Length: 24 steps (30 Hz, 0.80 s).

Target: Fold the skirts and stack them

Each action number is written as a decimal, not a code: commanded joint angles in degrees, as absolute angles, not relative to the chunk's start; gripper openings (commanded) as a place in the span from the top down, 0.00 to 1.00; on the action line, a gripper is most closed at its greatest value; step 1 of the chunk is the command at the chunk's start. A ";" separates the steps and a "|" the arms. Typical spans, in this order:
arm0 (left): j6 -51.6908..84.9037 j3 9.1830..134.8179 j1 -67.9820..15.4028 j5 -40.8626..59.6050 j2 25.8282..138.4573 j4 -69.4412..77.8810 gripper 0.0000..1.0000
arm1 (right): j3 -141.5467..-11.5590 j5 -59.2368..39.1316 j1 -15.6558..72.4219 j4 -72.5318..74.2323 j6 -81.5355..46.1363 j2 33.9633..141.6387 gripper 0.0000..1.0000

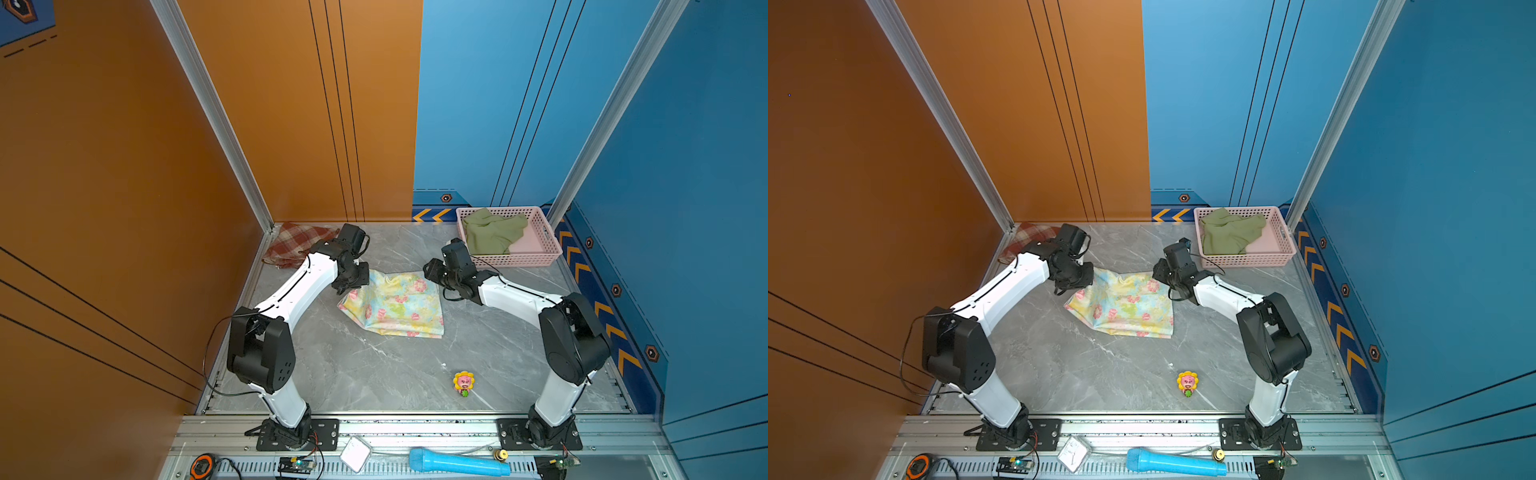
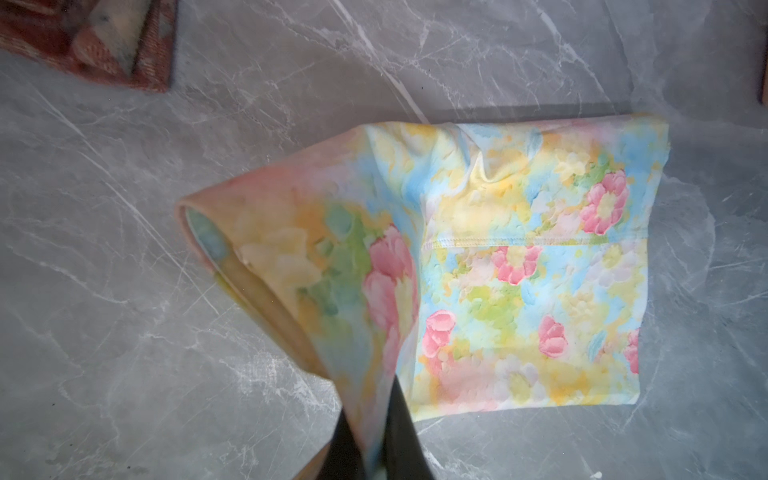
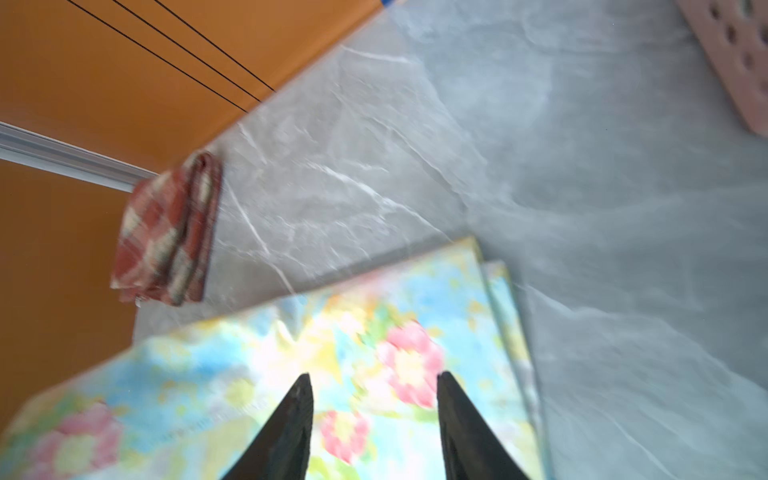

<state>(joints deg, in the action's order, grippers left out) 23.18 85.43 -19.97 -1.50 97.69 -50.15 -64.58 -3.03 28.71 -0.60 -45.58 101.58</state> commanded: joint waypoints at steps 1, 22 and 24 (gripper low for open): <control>21.14 88.47 -20.52 -5.17 98.93 -52.36 1.00 | -58.71 -7.86 27.55 -7.08 -41.69 100.30 0.49; 17.34 101.22 -30.45 -21.15 107.30 -60.29 1.00 | -50.91 -10.70 31.02 9.05 -50.22 105.79 0.92; 16.99 104.17 -33.20 -23.58 109.63 -61.99 1.00 | -50.41 -10.09 31.42 12.00 -52.02 106.36 0.93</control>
<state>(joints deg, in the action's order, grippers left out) 18.74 100.33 -30.15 -17.54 107.33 -58.24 -51.90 -11.57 30.85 7.11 -48.49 104.51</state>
